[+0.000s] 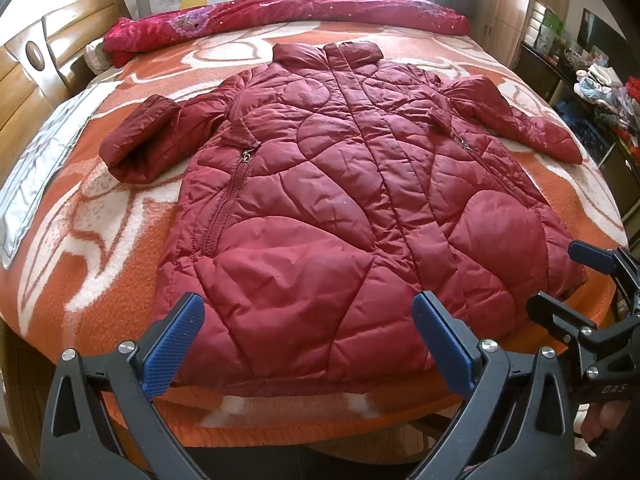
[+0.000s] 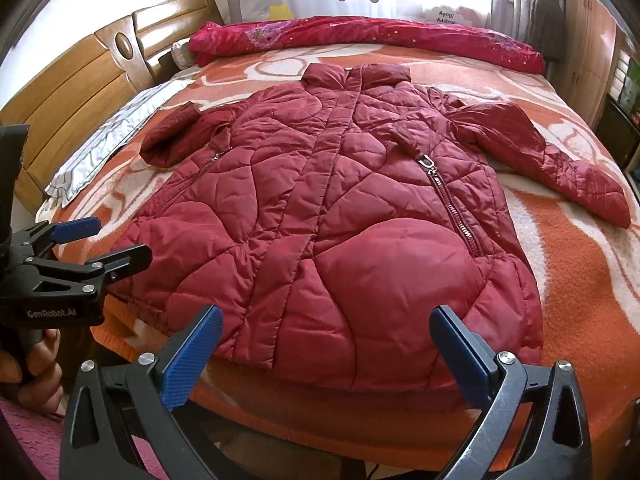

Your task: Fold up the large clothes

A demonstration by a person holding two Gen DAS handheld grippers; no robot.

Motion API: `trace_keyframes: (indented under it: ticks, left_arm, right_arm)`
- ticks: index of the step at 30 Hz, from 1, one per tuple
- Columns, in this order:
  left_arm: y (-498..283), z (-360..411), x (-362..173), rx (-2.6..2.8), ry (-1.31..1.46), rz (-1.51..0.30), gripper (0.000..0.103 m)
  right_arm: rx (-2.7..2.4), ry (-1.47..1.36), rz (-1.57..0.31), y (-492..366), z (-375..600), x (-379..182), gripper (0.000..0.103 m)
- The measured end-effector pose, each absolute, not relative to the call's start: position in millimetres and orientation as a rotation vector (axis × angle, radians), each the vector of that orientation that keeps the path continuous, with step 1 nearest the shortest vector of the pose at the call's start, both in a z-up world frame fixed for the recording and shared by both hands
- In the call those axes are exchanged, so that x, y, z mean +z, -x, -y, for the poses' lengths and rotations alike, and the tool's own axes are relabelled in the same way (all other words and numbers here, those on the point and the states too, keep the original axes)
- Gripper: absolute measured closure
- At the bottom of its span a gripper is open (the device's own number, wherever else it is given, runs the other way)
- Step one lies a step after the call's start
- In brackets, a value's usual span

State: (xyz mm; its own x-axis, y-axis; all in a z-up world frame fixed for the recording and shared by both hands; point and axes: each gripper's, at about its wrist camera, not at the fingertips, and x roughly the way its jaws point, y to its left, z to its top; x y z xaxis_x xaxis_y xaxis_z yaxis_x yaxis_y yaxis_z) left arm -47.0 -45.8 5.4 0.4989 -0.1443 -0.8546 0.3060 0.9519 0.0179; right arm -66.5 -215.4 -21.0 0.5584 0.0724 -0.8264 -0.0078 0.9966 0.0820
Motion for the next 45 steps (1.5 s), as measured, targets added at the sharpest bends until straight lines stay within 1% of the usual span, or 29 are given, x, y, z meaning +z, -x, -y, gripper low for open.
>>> trace_keyframes:
  ticks: [35,41,45]
  left_arm:
    - [36,49,-8,-0.275,-0.185,-1.043,0.000]
    - [30,54,-12,-0.278,-0.186,-1.064,0.000]
    - [23,51,-15,-0.292,-0.149,-1.094,0.000]
  right_arm:
    - [0.037,-0.049,-0.981,63,220,-20,0.000]
    - [0.034,-0.081,-0.986,52,227,-19,0.000]
    - [0.021,-0.120,-0.948,50,239,-21,0.000]
